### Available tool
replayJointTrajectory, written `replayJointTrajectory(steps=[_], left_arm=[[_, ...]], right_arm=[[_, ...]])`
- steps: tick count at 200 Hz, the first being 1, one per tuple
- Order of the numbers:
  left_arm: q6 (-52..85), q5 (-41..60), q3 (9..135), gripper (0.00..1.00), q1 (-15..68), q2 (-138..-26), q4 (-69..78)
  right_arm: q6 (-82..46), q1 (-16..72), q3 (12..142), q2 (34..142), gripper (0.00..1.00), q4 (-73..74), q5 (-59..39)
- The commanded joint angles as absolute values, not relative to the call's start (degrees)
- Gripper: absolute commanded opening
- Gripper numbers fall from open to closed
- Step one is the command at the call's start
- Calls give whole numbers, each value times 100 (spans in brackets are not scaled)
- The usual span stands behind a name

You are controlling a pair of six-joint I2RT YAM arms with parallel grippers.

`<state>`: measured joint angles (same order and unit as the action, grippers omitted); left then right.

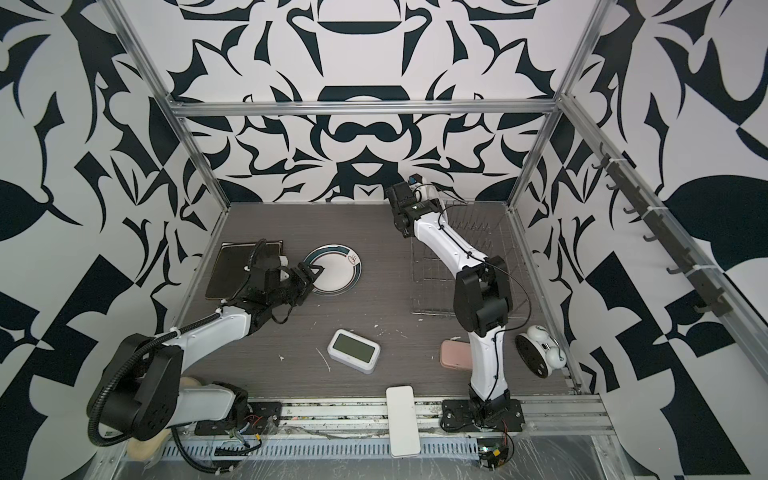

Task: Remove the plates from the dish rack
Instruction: 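Lift the white plate out of the rack toward the left gripper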

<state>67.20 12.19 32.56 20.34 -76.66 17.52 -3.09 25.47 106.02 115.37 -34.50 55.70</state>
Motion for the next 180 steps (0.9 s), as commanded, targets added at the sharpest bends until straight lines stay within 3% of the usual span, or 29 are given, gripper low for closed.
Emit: replayJointTrajectory(steps=[1, 77, 100, 180], left_arm=[[6651, 1160, 3384, 79, 2065, -7568, 1648], [6688, 1169, 3436, 79, 2117, -7694, 1735], [6681, 1177, 3463, 79, 2140, -7734, 1755], [6872, 1402, 3532, 79, 2274, -7893, 2134]], right_arm=[[-64, 2707, 10609, 11102, 0, -3030, 6037], [641, 3140, 9458, 9912, 0, -1320, 5993], [439, 3191, 8955, 9319, 0, -1011, 5422], [-1982, 3199, 6861, 7034, 0, -755, 2998]])
